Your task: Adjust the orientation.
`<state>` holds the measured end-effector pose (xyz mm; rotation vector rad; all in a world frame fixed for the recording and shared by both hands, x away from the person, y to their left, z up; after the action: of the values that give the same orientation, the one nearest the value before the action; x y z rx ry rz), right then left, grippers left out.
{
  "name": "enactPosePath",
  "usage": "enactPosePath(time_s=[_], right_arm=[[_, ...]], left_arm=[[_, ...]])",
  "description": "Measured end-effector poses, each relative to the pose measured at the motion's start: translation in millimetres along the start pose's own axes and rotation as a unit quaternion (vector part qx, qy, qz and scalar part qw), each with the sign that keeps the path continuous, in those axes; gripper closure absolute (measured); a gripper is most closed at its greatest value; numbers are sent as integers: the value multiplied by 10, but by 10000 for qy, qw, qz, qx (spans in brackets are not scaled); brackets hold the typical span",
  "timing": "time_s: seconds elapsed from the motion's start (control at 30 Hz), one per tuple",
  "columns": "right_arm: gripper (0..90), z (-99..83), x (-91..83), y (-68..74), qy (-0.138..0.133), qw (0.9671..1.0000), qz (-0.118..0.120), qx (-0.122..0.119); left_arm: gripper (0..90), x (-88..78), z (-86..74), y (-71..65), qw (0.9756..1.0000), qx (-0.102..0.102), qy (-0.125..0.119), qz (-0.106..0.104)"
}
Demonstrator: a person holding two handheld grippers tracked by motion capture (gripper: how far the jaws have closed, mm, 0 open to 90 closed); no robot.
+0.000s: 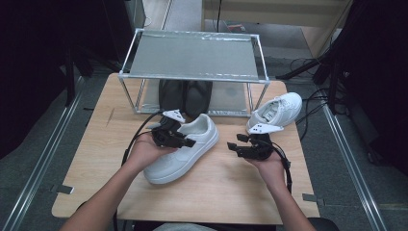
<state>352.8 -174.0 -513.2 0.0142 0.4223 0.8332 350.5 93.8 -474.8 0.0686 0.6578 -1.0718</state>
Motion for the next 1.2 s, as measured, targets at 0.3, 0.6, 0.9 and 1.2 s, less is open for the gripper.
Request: enactPosePath(time_s=[0.3,0.6,0.9,1.2], right_arm=[[447,-40,-72,-15,-25,9999,-104,49],[447,-51,-63,7,-7,10000,-84,30],[482,28,-27,88,-64,9999,107,-43],[592,139,30,203,-82,9993,367,-23]], left_arm=[[806,335,-22,-91,9993,36,216,-293],[777,366,-65,-49,9990,-33,137,-422],[620,151,-72,-67,9997,-98,23,-229],[551,-113,-89,-120,9995,-162,-227,-110]])
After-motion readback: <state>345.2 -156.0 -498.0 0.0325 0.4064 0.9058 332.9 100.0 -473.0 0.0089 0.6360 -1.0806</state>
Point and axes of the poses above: each handheld gripper's, and its own axes: x roughly forward along the jaws, z roughly out of its top, y roughly to its left, the point moved 3 cm from there along x, roughly forward along the jaws, and after that the axes turned 14 degrees about -y, right-handed, at the moved point
